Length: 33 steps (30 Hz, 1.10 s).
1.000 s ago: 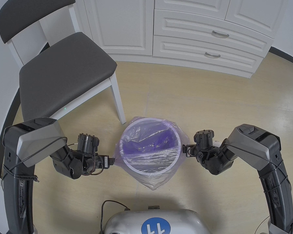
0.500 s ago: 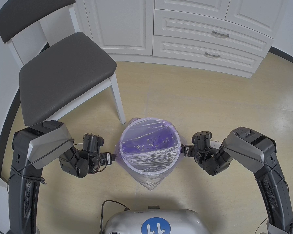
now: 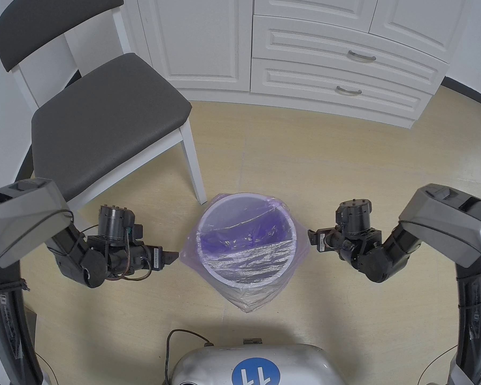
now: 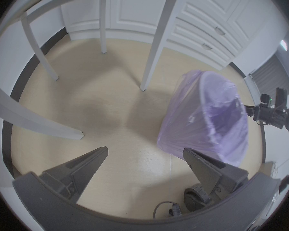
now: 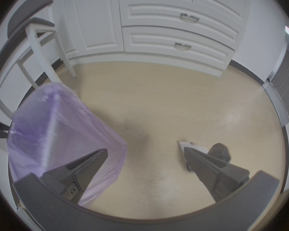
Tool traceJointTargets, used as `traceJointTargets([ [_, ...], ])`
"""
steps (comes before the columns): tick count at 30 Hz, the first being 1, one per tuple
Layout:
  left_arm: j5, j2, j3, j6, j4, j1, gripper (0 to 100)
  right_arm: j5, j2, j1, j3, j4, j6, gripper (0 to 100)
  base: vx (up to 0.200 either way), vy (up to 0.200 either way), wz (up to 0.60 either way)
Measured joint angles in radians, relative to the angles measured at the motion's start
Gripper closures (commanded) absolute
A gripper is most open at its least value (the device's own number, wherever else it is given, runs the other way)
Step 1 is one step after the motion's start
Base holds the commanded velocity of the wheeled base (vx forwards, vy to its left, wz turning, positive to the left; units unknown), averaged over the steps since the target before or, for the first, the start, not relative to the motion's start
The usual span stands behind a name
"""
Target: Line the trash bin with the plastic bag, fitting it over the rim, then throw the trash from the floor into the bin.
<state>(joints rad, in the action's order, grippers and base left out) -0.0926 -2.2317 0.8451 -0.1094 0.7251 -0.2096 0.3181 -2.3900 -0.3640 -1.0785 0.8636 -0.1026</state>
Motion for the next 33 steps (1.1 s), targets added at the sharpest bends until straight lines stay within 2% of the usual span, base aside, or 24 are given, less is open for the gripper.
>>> traceJointTargets([
  [2,-0.036,0.055,-0.042,0.025,0.0,0.017,0,-0.008,0.053,-0.01,0.05,0.023,0.016,0,0.0,0.0,0.0],
  [7,-0.056,0.157,-0.1,0.041,0.002,0.021,0,-0.008,0.129,-0.057,0.117,0.099,0.03,0,0.0,0.0,0.0],
  [11,-0.037,0.185,-0.116,0.039,0.031,-0.044,0,-0.004,0.155,-0.08,0.14,0.117,0.039,0,0.0,0.0,0.0],
  [16,0.064,0.147,-0.116,0.034,0.205,-0.147,0,-0.001,0.189,-0.097,0.176,0.141,0.065,0,0.0,0.0,0.0],
  [19,0.136,0.083,-0.078,0.067,0.284,-0.193,0,0.0,0.214,-0.102,0.204,0.187,0.093,0,0.0,0.0,0.0],
  [24,0.256,-0.01,0.027,0.19,0.29,-0.241,0,0.001,0.259,-0.11,0.267,0.295,0.16,0,0.0,0.0,0.0],
  [29,0.314,-0.083,0.116,0.311,0.268,-0.269,0,0.001,0.33,-0.128,0.375,0.444,0.274,0,0.0,0.0,0.0],
  [33,0.355,-0.12,0.174,0.359,0.237,-0.286,0,0.001,0.378,-0.135,0.426,0.503,0.316,0,0.0,0.0,0.0],
])
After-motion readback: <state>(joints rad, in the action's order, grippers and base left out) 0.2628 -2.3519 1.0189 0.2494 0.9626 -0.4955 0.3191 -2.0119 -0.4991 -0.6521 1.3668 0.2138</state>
